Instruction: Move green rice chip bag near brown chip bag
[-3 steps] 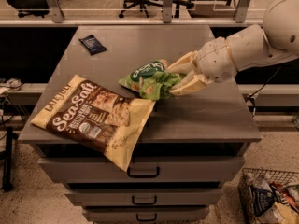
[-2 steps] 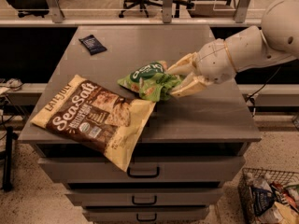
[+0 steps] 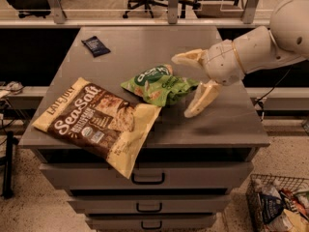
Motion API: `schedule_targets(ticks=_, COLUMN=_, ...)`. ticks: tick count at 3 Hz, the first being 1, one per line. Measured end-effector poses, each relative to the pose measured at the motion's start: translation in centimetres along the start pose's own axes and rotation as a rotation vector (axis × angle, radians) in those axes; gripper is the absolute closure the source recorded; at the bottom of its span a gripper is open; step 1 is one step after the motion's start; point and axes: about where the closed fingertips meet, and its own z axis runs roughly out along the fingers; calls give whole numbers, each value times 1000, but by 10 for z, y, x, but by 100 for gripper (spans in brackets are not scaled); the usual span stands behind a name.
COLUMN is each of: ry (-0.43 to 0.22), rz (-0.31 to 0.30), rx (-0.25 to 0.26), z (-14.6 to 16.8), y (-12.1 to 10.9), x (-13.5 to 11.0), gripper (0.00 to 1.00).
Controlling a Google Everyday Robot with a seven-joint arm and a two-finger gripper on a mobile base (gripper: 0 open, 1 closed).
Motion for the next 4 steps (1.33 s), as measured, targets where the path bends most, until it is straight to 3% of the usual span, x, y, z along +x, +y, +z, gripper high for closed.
schedule_targets(ticks=1, ry=10, rz=-20, rx=-1, z=-3, y=-6, x=1, gripper=0)
schedule_targets(ticks=2, ry=29, rz=-22, rx=28, z=-14, y=-17, x=9, gripper=0)
schedule_targets(ticks=3, ry=44, rz=32, rx=134, z=-47, y=-44, x=29, gripper=0)
schedule_targets(ticks=4, ry=57, rz=85, rx=290, z=-96, y=-82, x=49, gripper=0)
